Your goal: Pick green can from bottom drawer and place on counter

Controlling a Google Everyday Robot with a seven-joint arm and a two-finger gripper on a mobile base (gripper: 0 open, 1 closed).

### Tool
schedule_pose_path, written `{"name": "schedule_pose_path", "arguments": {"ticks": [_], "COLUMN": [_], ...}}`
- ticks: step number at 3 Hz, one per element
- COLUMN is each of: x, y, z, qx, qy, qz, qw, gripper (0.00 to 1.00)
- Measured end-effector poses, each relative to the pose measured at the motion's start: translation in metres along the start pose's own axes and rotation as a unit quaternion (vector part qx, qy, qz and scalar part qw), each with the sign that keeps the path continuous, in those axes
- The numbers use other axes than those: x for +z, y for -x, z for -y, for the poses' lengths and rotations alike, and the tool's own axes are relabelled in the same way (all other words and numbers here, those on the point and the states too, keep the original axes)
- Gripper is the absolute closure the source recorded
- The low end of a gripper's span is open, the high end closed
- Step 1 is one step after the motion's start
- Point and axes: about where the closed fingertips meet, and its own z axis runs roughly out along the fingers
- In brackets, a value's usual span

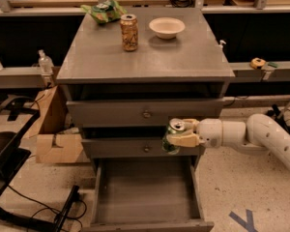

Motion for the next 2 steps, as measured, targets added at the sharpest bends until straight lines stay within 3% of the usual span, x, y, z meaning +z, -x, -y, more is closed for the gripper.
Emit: {"name": "schedule_pose_path", "arguments": {"ticks": [1, 2], "x": [0.000, -0.010], "y": [0.000, 0.036], "z": [0.000, -0.008], "qx": [0.000, -0.010], "qy": [0.000, 0.012], "qz": [0.000, 0.007], "qw": [1.0000, 0.9999], "gripper": [1.00, 1.00]}}
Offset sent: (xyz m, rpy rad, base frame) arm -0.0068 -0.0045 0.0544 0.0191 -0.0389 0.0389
